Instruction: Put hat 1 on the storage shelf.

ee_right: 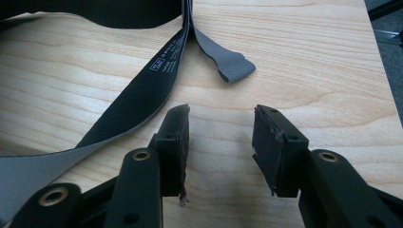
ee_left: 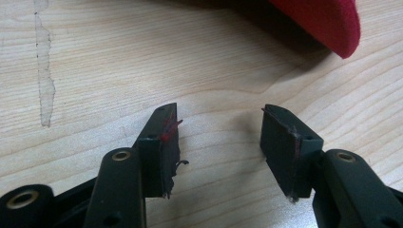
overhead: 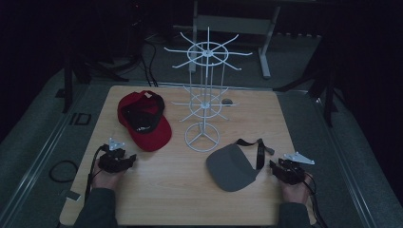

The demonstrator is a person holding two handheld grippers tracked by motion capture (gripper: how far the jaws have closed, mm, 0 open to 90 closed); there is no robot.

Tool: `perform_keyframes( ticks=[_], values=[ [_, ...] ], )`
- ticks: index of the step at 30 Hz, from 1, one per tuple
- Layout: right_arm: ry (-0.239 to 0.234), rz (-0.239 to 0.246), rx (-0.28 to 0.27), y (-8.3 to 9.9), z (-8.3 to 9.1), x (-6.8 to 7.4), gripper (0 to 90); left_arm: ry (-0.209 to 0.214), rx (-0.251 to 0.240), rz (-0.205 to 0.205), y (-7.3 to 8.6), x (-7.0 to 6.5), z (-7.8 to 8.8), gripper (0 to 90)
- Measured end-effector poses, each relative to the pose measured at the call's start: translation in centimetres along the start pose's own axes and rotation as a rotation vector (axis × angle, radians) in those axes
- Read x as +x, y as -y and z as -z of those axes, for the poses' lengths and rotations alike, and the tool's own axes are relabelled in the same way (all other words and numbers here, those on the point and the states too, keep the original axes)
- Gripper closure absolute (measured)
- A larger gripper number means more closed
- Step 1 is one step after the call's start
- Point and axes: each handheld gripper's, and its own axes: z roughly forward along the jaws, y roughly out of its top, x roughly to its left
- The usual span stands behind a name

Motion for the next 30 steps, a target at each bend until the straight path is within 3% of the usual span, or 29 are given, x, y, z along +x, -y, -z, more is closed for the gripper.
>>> perform_keyframes(
  ticks=[9, 13, 26, 30],
  values=[
    [-0.005, 0.005, 0.0, 0.0, 0.0, 0.1, 53.7, 0.007, 0.001, 0.006, 0.0, 0.0, 0.1, 50.5],
    [-0.005, 0.006, 0.003, 0.0, 0.0, 0.2, 51.8, 0.03, 0.003, 0.022, 0.0, 0.2, 0.2, 51.4],
    [-0.009, 0.009, 0.003, 0.0, 0.0, 0.4, 49.0, 0.131, -0.067, 0.091, -1.4, 0.8, 2.0, 48.9],
    [-0.01, 0.008, 0.005, 0.0, 0.0, 0.4, 48.4, 0.121, -0.083, 0.101, -1.9, 0.6, 2.0, 45.1]
  ],
)
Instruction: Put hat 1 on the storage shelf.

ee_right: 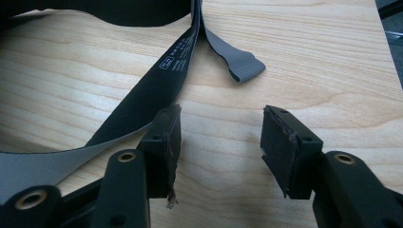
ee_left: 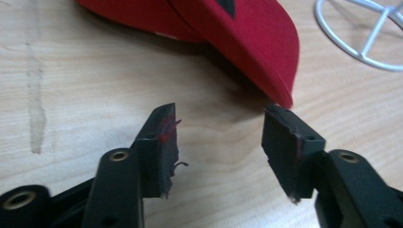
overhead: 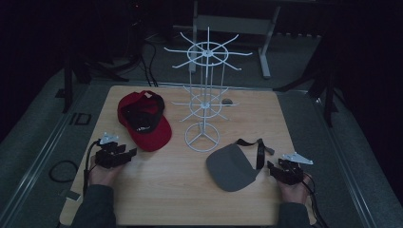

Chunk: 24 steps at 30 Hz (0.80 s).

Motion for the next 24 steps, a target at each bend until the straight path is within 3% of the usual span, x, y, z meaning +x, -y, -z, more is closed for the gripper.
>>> perform_keyframes(
  ticks=[6, 10, 24],
  values=[
    [-0.003, 0.002, 0.002, 0.0, 0.0, 0.0, 46.8, 0.045, -0.006, -0.003, -0.8, -0.6, -0.1, 43.3],
    [-0.006, 0.005, 0.002, 0.0, 0.0, 0.0, 45.8, 0.069, 0.012, 0.001, -1.6, -0.8, -0.6, 49.2],
    [-0.01, 0.008, 0.005, 0.0, 0.0, 0.1, 44.5, 0.059, 0.077, -0.003, -2.4, -1.1, -3.1, 42.4]
  ],
)
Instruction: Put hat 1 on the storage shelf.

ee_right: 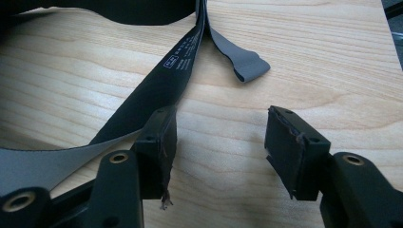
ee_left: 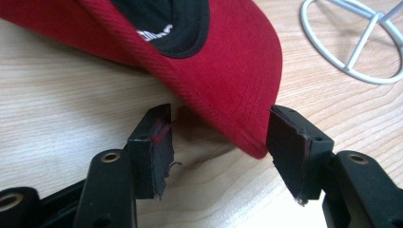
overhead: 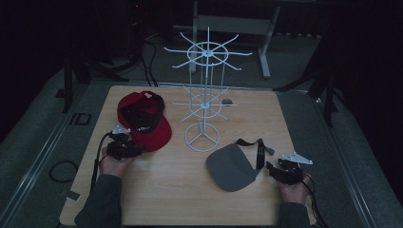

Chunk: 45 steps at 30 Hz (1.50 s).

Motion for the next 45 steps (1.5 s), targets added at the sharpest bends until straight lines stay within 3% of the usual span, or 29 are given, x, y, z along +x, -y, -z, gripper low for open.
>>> perform_keyframes(
  ticks=[9, 22, 31, 38, 42, 45],
  values=[
    [-0.002, 0.001, 0.001, 0.0, 0.0, 0.0, 44.0, 0.038, 0.015, 0.033, -0.6, 0.3, -1.5, 44.3],
    [-0.003, 0.003, 0.0, 0.0, 0.0, 0.0, 43.5, 0.067, 0.042, 0.023, -0.2, 0.2, -3.4, 48.2],
    [-0.004, 0.004, 0.0, 0.0, 0.0, 0.0, 43.3, 0.124, 0.037, 0.037, -0.1, 0.5, -3.3, 62.0],
    [-0.005, 0.004, 0.001, 0.0, 0.0, 0.0, 43.0, 0.146, 0.001, 0.007, -0.1, -0.1, -2.8, 76.4],
    [-0.005, 0.005, 0.001, 0.0, 0.0, 0.0, 42.9, 0.133, -0.022, -0.023, -0.1, -0.6, -2.5, 85.0],
    [-0.005, 0.005, 0.001, 0.0, 0.0, 0.0, 42.9, 0.111, -0.032, -0.057, 0.0, -1.1, -2.3, 85.4]
  ],
)
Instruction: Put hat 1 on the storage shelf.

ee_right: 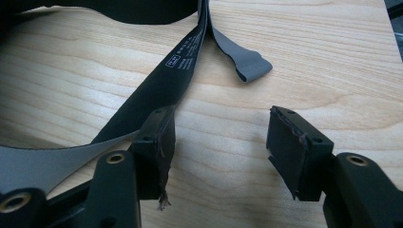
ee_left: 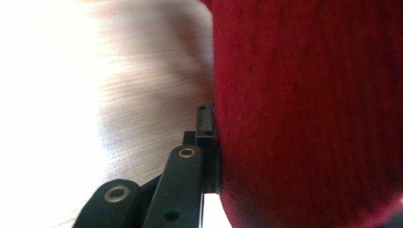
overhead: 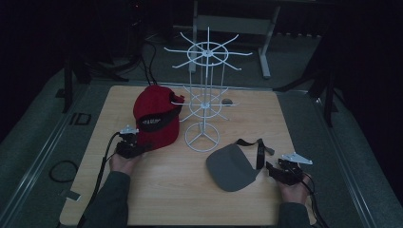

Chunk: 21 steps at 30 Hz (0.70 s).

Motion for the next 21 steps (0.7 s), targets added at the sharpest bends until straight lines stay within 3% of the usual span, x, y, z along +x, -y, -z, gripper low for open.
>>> perform_keyframes(
  ticks=[7, 21],
  values=[
    [0.0, 0.0, 0.0, 0.0, 0.0, 0.0, 42.9, -0.01, -0.015, 0.002, 0.2, -0.1, 0.1, 85.7],
    [0.0, 0.0, 0.0, 0.0, 0.0, 0.0, 42.8, -0.03, -0.091, 0.004, -0.5, 0.3, 2.9, 85.6]
  ],
)
